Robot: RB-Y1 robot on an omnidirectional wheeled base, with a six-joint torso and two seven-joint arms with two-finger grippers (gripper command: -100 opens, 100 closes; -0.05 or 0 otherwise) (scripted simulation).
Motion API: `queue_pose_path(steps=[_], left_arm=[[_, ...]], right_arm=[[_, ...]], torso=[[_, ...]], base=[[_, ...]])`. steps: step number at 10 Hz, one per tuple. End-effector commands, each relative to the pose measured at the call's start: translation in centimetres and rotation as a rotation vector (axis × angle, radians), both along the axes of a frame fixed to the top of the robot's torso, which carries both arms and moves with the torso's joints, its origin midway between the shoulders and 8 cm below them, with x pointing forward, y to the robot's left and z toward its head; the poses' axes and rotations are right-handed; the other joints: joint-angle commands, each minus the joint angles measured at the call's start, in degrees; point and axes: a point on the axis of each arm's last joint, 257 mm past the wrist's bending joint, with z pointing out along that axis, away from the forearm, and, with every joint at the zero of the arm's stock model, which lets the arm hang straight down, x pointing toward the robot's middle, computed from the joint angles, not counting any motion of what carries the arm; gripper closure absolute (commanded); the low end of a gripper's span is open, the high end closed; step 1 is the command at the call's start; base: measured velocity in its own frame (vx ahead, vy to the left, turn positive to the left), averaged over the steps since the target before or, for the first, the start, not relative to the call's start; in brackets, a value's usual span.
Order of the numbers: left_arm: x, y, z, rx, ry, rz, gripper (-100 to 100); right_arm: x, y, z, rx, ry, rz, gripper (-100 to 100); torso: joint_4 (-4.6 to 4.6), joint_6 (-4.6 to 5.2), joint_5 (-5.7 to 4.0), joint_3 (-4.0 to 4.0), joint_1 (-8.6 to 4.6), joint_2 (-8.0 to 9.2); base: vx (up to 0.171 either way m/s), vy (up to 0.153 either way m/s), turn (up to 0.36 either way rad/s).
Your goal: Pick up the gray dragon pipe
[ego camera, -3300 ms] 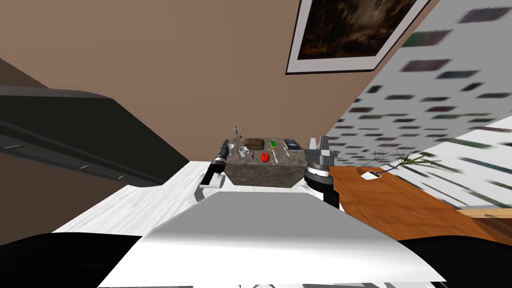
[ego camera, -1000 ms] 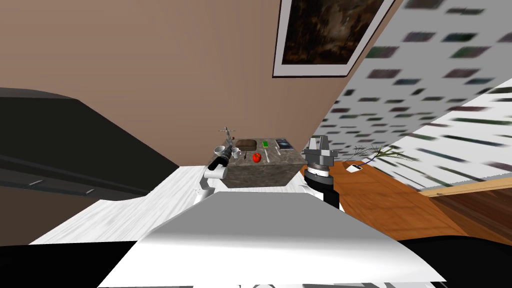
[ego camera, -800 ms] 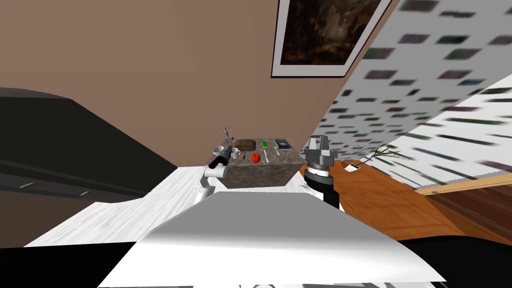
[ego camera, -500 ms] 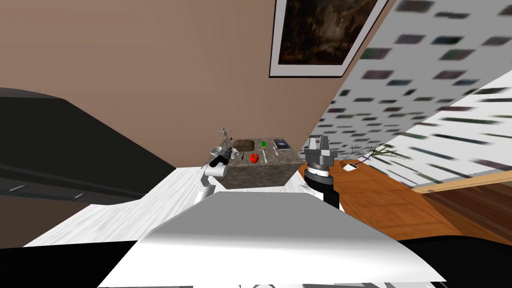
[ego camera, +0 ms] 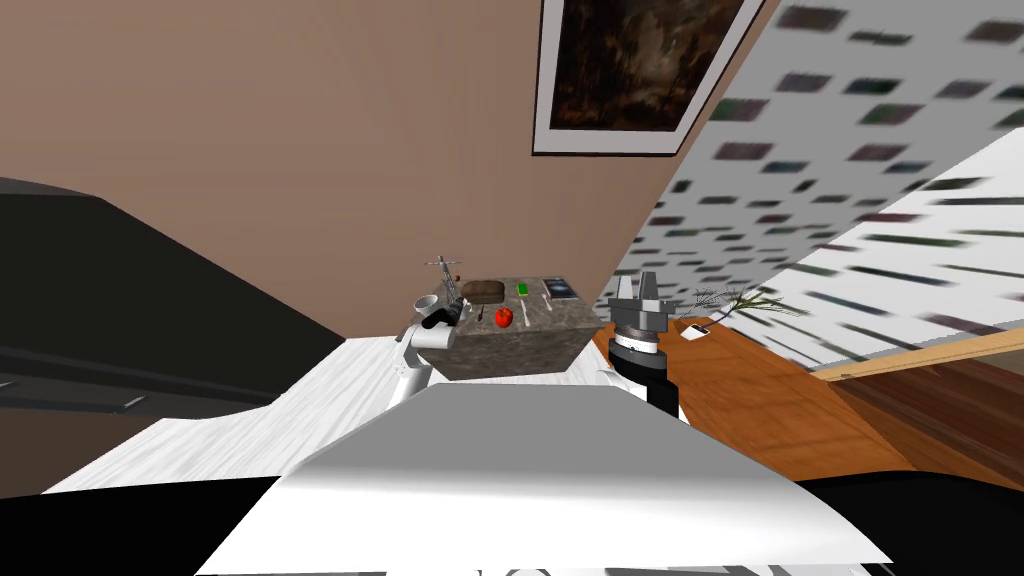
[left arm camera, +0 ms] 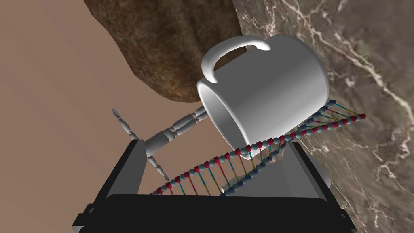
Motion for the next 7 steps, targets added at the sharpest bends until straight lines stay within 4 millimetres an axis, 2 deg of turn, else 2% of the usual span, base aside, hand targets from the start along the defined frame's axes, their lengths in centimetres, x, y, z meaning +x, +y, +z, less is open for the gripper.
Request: queue_pose_path(steps=[1,7], left_arm=[[-0.3,0.2,-0.5,0.000,0.026,0.007,-100],[-1.5,2.0,-3.4,0.013,0.191,0.060,-100]], right_arm=[[0.0,0.0,0.0,0.000,0.000,0.000,0],[0.0,0.0,0.0,0.000,0.000,0.000,0]], torso=[[0.00,0.00,0.00,0.00,0.00,0.00],[-0.01,0.01,-0.01,-0.02,-0.03,-0.04]], base=[[0.011,-0.021,0.003],[0.025,-0.052,-0.036]])
